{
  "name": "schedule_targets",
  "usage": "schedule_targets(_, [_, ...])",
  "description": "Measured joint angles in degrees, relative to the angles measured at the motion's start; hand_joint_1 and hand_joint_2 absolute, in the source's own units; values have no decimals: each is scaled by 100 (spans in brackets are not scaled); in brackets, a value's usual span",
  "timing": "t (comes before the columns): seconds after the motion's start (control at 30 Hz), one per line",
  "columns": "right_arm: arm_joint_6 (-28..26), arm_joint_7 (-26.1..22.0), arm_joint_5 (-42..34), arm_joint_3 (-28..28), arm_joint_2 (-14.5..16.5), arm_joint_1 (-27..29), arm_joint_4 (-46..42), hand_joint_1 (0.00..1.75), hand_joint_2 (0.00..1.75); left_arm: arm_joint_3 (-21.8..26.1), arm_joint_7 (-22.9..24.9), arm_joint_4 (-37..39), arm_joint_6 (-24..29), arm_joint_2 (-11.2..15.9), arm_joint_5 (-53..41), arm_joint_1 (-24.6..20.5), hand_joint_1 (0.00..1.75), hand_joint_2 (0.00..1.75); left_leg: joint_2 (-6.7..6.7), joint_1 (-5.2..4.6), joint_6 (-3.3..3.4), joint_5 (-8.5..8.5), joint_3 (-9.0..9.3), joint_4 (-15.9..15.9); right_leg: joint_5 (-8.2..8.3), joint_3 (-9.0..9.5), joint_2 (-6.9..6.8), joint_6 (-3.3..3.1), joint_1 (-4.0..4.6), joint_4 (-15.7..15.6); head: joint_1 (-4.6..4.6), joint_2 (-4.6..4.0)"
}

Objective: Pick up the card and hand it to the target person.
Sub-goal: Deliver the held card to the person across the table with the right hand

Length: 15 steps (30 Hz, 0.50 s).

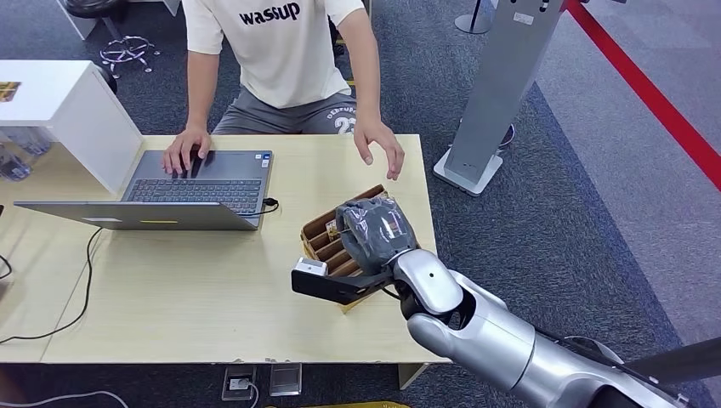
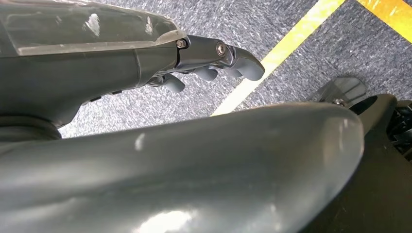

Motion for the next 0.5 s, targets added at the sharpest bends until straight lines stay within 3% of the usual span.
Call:
schedule_targets(0.23, [-202, -207, 29, -42, -25, 24, -140, 133, 175, 0, -5, 1, 8, 0, -15, -1, 0, 0, 0, 0, 0, 0, 0, 0, 0, 0, 0, 0, 0, 0, 1, -1])
schedule_targets(0.5, [-1380, -829, 549, -245, -25, 79, -50, 133, 175, -1, 12, 1, -26, -4, -115, -35, 0, 0, -1, 0, 0, 0, -1, 0, 0, 0, 0, 0, 0, 0, 2, 0])
